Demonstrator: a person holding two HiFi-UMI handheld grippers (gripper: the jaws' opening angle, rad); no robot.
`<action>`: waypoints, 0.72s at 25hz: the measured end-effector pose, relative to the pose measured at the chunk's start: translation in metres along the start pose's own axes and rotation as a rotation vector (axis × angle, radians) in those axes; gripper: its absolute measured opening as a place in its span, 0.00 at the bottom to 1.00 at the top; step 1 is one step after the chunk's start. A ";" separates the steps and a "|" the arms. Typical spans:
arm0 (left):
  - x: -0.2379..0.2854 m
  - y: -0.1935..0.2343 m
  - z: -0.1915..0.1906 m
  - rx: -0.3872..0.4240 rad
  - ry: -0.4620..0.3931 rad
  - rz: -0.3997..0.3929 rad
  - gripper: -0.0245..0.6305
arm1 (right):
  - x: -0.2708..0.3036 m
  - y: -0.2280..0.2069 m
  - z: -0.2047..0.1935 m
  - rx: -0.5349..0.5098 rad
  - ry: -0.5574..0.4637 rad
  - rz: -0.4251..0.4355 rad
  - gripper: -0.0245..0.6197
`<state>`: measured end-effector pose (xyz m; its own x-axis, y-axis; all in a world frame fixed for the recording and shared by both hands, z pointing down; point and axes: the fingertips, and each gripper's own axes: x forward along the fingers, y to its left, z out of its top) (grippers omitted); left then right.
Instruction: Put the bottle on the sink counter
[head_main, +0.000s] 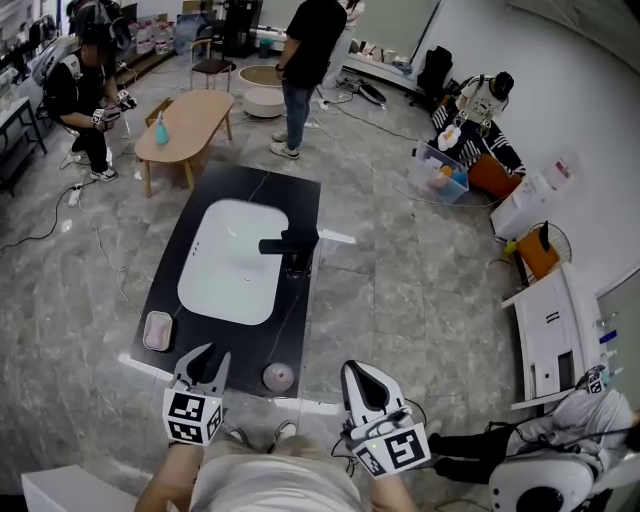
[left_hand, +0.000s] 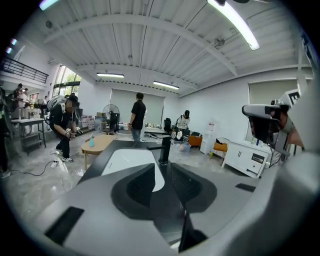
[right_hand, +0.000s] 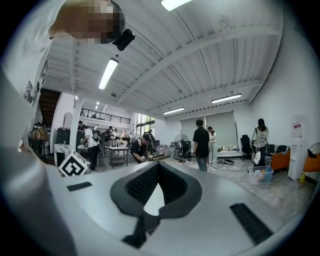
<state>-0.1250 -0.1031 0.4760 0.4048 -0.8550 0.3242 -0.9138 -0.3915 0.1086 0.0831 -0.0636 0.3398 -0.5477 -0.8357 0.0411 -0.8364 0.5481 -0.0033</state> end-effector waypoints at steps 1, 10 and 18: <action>-0.002 0.003 0.004 -0.003 -0.006 0.005 0.19 | 0.002 0.000 0.003 0.000 -0.008 0.002 0.05; -0.025 0.020 0.057 0.013 -0.129 0.045 0.08 | 0.010 -0.014 0.019 -0.007 -0.030 -0.006 0.05; -0.042 0.030 0.099 0.035 -0.204 0.106 0.06 | 0.021 -0.026 0.034 -0.010 -0.050 0.000 0.05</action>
<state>-0.1663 -0.1127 0.3724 0.3085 -0.9415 0.1354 -0.9512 -0.3044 0.0506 0.0923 -0.0967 0.3066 -0.5481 -0.8364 -0.0092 -0.8364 0.5480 0.0071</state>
